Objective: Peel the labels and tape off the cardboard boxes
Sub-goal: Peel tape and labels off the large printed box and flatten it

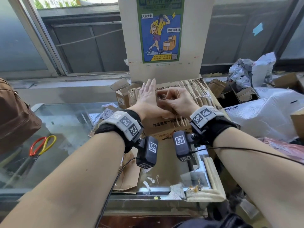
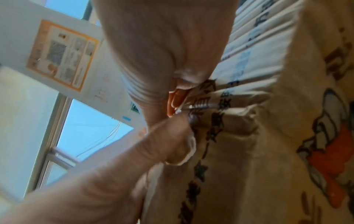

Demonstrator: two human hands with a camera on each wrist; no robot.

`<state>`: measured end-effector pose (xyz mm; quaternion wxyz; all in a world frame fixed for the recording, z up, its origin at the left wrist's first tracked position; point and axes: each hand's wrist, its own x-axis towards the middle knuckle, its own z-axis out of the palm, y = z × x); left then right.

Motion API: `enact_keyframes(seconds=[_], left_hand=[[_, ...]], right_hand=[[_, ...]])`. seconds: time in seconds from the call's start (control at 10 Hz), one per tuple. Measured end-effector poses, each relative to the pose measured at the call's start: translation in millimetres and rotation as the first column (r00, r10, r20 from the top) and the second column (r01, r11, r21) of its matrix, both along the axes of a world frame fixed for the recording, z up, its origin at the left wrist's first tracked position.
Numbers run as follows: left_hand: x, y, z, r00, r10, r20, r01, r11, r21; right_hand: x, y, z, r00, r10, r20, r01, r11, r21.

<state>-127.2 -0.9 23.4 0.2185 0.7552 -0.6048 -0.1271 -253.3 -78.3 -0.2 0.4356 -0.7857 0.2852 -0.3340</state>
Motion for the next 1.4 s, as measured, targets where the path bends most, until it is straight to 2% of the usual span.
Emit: enact_keyframes(seconds=[0.1,0.2,0.7,1.1,1.4], left_hand=[[-0.3,-3.4,-3.8,0.989,-0.019,0.143,0.009,0.997,0.071],[-1.7,-3.7,-4.8,0.983,-0.042,0.178,0.025,0.995,0.095],[-7.0,2.9,-5.4,0.977,-0.048,0.206,0.029,0.995,0.094],[-8.5,3.0,-7.2,0.981,-0.036,0.190,0.019,0.996,0.092],[-8.3,2.2,-7.2,0.978,-0.039,0.204,0.019,0.995,0.103]], right_hand=[[-0.9,-0.3,-1.7,0.997,0.026,0.079,-0.032,0.996,0.078],[-2.4,-0.7,-3.0,0.991,0.022,0.133,-0.039,0.992,0.124],[-4.1,10.1,0.8,0.970,-0.089,0.228,0.021,0.957,0.288],[-8.4,3.8,0.6,0.943,-0.073,0.323,-0.062,0.919,0.388],[-13.8,1.0,0.6,0.893,-0.100,0.440,-0.134,0.872,0.471]])
